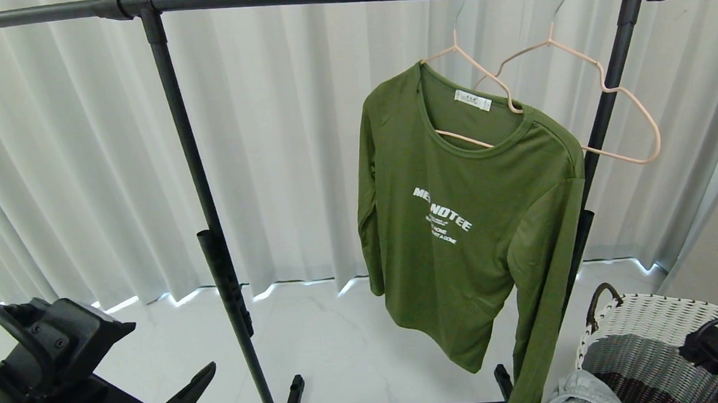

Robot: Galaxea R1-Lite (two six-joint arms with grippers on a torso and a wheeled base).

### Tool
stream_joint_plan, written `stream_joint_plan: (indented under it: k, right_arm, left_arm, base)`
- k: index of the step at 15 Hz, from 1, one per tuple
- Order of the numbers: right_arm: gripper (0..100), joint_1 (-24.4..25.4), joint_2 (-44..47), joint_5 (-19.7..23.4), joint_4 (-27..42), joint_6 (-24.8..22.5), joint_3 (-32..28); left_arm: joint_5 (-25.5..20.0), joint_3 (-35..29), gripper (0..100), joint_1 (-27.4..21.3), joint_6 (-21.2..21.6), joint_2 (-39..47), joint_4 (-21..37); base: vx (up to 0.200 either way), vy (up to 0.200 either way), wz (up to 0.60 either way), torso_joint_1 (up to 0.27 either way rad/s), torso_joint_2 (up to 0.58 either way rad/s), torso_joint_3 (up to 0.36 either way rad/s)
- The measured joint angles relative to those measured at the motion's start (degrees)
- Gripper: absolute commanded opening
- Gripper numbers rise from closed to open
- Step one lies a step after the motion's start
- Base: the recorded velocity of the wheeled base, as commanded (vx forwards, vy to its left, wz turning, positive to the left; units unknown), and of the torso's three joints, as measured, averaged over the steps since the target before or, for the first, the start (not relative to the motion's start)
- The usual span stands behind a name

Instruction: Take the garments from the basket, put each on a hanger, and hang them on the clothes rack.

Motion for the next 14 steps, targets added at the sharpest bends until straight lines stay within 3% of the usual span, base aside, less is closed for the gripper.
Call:
stream_joint_plan:
  k: [2, 7, 14]
  right_arm:
    - [100, 2.1, 8.4, 2.2, -7.1, 1.7, 0.1]
    - [100, 4.3, 26.7, 3.3, -25.2, 2.6, 0.3]
    - [100, 4.5, 40.4, -1.0, -36.0, 2.9, 0.5]
  left_arm:
    - [0.2, 0.5, 100, -0.5, 2.6, -0.4, 0.0]
    - [2.0, 3.3, 100, -0.6, 2.9, -3.5, 0.0]
    - [2.5, 3.6, 100, -0.5, 2.9, -4.7, 0.0]
  base:
    - [0.000, 0.000, 0.00, 0.000, 0.00, 0.000]
    - [0.000, 0.000, 0.00, 0.000, 0.00, 0.000]
    - [0.000, 0.000, 0.00, 0.000, 0.00, 0.000]
